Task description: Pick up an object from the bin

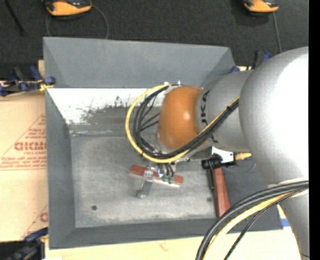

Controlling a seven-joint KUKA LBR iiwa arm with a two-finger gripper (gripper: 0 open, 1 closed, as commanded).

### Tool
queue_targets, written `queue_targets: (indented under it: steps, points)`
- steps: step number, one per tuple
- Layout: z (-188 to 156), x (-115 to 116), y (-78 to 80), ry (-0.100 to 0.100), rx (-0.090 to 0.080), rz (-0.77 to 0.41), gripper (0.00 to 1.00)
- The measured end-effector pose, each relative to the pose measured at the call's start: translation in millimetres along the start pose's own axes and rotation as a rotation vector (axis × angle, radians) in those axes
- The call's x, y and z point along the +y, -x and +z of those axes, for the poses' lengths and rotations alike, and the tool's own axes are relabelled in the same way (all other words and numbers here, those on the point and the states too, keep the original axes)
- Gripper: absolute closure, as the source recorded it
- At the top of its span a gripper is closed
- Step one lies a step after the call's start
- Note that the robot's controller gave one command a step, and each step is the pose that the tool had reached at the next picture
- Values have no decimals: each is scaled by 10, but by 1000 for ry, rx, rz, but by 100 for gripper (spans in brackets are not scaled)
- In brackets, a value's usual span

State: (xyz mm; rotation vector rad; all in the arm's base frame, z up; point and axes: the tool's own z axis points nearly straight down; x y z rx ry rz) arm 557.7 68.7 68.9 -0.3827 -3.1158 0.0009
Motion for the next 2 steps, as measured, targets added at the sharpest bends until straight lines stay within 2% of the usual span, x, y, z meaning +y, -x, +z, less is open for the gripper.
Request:
queue_targets:
  steps: [1,2]
  points:
    - [-36,14,8,3,-4,1,100]
    - [-1438,184,-85,6,-13,-16,100]
